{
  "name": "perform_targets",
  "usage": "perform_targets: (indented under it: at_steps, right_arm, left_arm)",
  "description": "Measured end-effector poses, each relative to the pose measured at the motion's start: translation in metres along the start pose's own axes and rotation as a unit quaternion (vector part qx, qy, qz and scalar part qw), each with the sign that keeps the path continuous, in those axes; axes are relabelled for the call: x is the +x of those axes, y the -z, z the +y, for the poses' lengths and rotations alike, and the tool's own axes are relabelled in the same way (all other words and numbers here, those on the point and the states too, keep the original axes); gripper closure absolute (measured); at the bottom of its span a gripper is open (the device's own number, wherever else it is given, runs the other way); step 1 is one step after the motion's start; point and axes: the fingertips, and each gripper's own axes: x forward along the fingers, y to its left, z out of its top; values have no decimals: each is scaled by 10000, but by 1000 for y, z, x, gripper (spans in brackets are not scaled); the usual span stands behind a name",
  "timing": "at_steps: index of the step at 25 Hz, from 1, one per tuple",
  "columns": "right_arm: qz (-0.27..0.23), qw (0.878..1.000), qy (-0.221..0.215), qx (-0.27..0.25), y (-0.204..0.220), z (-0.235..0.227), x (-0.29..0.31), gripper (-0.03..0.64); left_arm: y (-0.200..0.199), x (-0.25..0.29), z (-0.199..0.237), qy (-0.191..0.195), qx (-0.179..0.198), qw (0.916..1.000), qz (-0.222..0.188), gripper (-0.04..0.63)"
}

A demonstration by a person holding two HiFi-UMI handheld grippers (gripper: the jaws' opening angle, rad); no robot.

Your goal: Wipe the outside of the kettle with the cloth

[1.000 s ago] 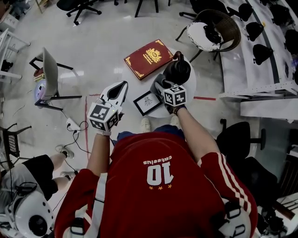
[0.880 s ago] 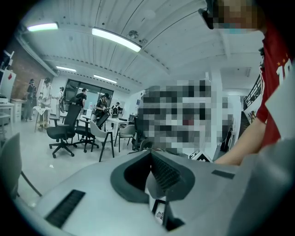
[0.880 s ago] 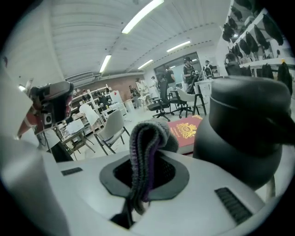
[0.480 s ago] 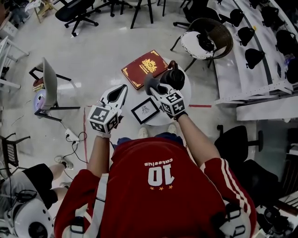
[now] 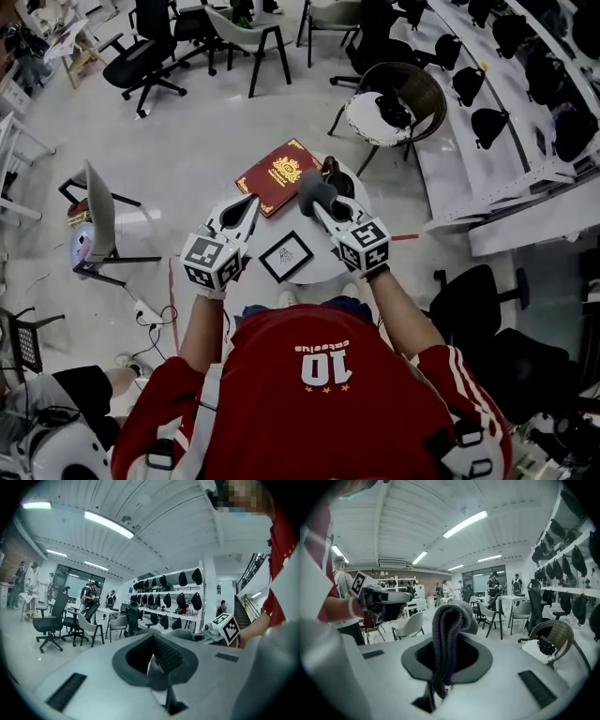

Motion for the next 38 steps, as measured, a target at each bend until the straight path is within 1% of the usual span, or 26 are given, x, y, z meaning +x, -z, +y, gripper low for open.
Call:
perform_targets:
  at_steps: [4,8,12,19,23,27,33,38]
  right_arm:
    - [-292,9992,266,84,-26,-13,-32,566]
    - [-491,9972,537,158,-47,-31,-68,566]
    - [-702,9947,740,154,-67,-50,-107,566]
    - [-1004,9904,942,-125,-89,-67,-161,566]
    - [-1139,9880,1035,-89,-89,-72,-187,566]
    - [-1190,9870,1074,-61,-83,-77,-208,566]
    - [-1266,9863,1047,-117,-80,-79,-225,566]
    - [-1263,9868,999,-145,-73,-79,-229,566]
  left_arm:
    - [-20,8,-14,149,51,9997,-170,588]
    - [-37,14,-30,238,15,9993,-300,588]
    - [-54,21,-46,232,22,9988,-433,589]
    - [-78,29,-79,120,202,9985,-499,588]
    - [-93,30,-86,-57,305,9979,-573,588]
    - [-102,26,-103,-143,390,9971,-644,589]
    - [-96,29,-125,-144,393,9975,-568,588]
    - [-90,31,-136,-176,515,9973,-497,588]
